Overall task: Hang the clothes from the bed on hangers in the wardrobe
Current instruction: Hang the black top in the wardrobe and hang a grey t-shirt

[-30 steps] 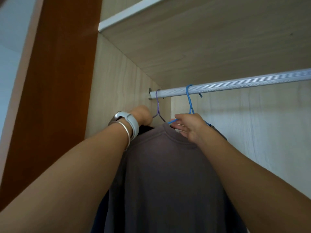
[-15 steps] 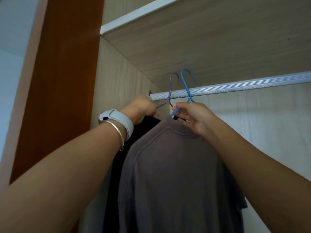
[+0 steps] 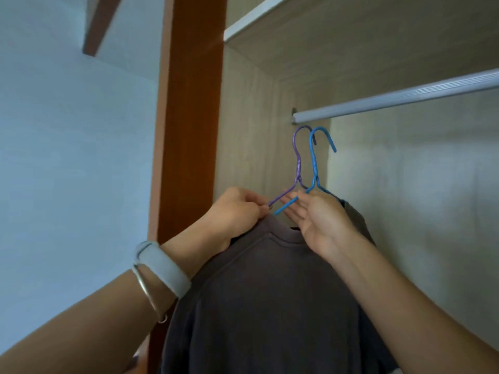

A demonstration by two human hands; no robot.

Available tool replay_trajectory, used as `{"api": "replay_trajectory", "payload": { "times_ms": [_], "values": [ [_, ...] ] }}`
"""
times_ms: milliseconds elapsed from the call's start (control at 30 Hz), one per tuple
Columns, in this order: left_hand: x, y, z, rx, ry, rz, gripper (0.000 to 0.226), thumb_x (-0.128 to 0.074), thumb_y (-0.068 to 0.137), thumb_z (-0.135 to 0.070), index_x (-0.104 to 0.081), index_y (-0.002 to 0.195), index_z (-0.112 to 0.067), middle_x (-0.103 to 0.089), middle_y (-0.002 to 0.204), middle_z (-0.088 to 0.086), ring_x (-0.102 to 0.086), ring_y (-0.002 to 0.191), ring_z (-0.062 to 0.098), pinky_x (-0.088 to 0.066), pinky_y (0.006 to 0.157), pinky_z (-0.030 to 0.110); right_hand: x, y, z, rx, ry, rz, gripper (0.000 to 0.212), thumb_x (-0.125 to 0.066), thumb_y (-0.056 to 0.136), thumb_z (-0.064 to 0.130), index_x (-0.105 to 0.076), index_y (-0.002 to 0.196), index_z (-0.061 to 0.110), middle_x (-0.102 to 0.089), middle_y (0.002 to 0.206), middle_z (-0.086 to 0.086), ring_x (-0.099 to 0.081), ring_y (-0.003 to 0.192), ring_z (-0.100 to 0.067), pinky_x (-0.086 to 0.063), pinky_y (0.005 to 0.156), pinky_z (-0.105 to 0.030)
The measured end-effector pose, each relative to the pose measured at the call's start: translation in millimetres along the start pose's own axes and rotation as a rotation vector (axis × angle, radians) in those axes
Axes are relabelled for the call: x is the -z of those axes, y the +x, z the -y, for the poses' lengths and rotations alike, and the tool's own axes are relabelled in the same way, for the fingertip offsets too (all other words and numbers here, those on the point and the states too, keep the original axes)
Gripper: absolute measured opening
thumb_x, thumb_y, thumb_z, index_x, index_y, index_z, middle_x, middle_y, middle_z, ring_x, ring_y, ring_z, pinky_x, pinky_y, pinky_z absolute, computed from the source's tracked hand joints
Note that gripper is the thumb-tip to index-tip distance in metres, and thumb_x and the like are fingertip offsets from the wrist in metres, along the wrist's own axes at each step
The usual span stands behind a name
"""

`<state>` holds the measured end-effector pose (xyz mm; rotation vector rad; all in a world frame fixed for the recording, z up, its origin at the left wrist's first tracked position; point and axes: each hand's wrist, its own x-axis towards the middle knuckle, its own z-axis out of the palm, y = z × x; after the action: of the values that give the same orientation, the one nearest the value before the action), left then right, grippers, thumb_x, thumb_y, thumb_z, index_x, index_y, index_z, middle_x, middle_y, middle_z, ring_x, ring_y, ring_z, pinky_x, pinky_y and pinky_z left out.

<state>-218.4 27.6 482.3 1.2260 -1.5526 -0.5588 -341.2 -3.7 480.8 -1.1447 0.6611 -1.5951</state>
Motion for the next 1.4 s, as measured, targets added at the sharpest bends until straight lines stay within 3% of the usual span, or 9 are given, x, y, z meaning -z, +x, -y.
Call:
{"api": "replay_trajectory", "payload": {
  "times_ms": [100, 300, 467, 667, 767, 867, 1000, 1233, 1400],
  "values": [
    [24, -43, 9, 0.017, 0.121, -0.043, 0.018, -0.053, 0.091, -0.017, -0.07, 0.088, -0.013, -0.063, 0.076, 0.005, -0.054, 0.07, 0.013, -0.044, 0.062, 0.023, -22, -41, -18, -0.043, 0.112, 0.111, 0.024, -0.034, 0.098, 0.005, -0.053, 0.084, 0.011, -0.062, 0.098, -0.008, -0.059, 0.099, -0.021, -0.047, 0.09, -0.03],
    [100, -117, 15, 0.082, 0.503, -0.005, 0.037, -0.05, 0.088, -0.042, -0.07, 0.093, -0.012, -0.057, 0.068, -0.001, -0.049, 0.061, 0.008, -0.039, 0.061, 0.022, -85, -110, -65, -0.029, 0.003, 0.337, 0.025, -0.039, 0.098, 0.015, -0.063, 0.1, 0.008, -0.067, 0.098, -0.003, -0.064, 0.09, -0.012, -0.05, 0.085, -0.024],
    [175, -174, 27, 0.292, 0.706, -0.015, 0.032, -0.04, 0.093, -0.033, -0.066, 0.101, -0.016, -0.065, 0.079, -0.008, -0.06, 0.082, 0.013, -0.047, 0.088, 0.032, -149, -158, -99, 0.032, -0.154, 0.578, 0.014, -0.05, 0.093, 0.026, -0.063, 0.088, 0.022, -0.066, 0.086, 0.011, -0.064, 0.091, -0.006, -0.047, 0.082, -0.017],
    [261, -217, 78, 0.479, 1.04, -0.178, 0.029, -0.038, 0.096, -0.033, -0.043, 0.071, -0.017, -0.044, 0.065, -0.006, -0.039, 0.058, 0.008, -0.031, 0.055, 0.021, -236, -197, -147, 0.002, -0.227, 0.828, 0.018, -0.05, 0.092, 0.017, -0.061, 0.089, 0.003, -0.061, 0.107, -0.028, -0.054, 0.104, -0.04, -0.045, 0.092, -0.049],
    [310, -231, 107, 0.531, 1.027, -0.322, 0.028, -0.043, 0.094, -0.029, -0.044, 0.067, -0.024, -0.043, 0.063, -0.005, -0.038, 0.056, 0.008, -0.028, 0.053, 0.021, -285, -197, -173, 0.073, -0.356, 1.02, 0.024, -0.048, 0.092, 0.023, -0.061, 0.101, 0.004, -0.065, 0.108, -0.02, -0.059, 0.103, -0.035, -0.047, 0.094, -0.05],
    [355, -245, 135, 0.566, 0.993, -0.417, 0.022, -0.045, 0.094, -0.028, -0.049, 0.072, -0.025, -0.045, 0.063, -0.005, -0.039, 0.055, 0.009, -0.029, 0.053, 0.02, -330, -191, -194, 0.152, -0.423, 1.199, 0.029, -0.051, 0.091, 0.023, -0.061, 0.116, 0.013, -0.07, 0.092, 0.006, -0.067, 0.089, -0.007, -0.052, 0.089, -0.023],
    [411, -258, 171, 0.62, 0.934, -0.492, 0.021, -0.046, 0.093, -0.026, -0.05, 0.072, -0.025, -0.048, 0.065, -0.005, -0.041, 0.056, 0.01, -0.032, 0.053, 0.021, -374, -166, -234, 0.506, -0.408, 1.026, 0.016, -0.059, 0.087, 0.021, -0.069, 0.1, 0.017, -0.065, 0.079, 0.016, -0.06, 0.075, 0.009, -0.04, 0.071, 0.004],
    [488, -264, 226, 0.707, 0.727, -0.597, 0.015, -0.05, 0.091, -0.029, -0.058, 0.085, -0.019, -0.053, 0.071, 0.0, -0.042, 0.062, 0.015, -0.038, 0.06, 0.026, -465, -135, -329, 0.546, -0.757, 1.331, 0.047, -0.029, 0.097, 0.038, -0.035, 0.141, 0.023, -0.05, 0.138, 0.0, -0.044, 0.129, -0.018, -0.032, 0.106, -0.029],
    [532, -259, 276, 0.722, 0.638, -0.641, 0.014, -0.052, 0.091, -0.025, -0.058, 0.079, -0.023, -0.053, 0.072, -0.007, -0.044, 0.071, 0.017, -0.039, 0.067, 0.027, -534, -122, -386, 0.575, -0.844, 1.485, 0.03, -0.021, 0.096, 0.047, -0.046, 0.101, 0.03, -0.06, 0.082, 0.001, -0.058, 0.078, -0.019, -0.048, 0.08, -0.038]
  ]
}}
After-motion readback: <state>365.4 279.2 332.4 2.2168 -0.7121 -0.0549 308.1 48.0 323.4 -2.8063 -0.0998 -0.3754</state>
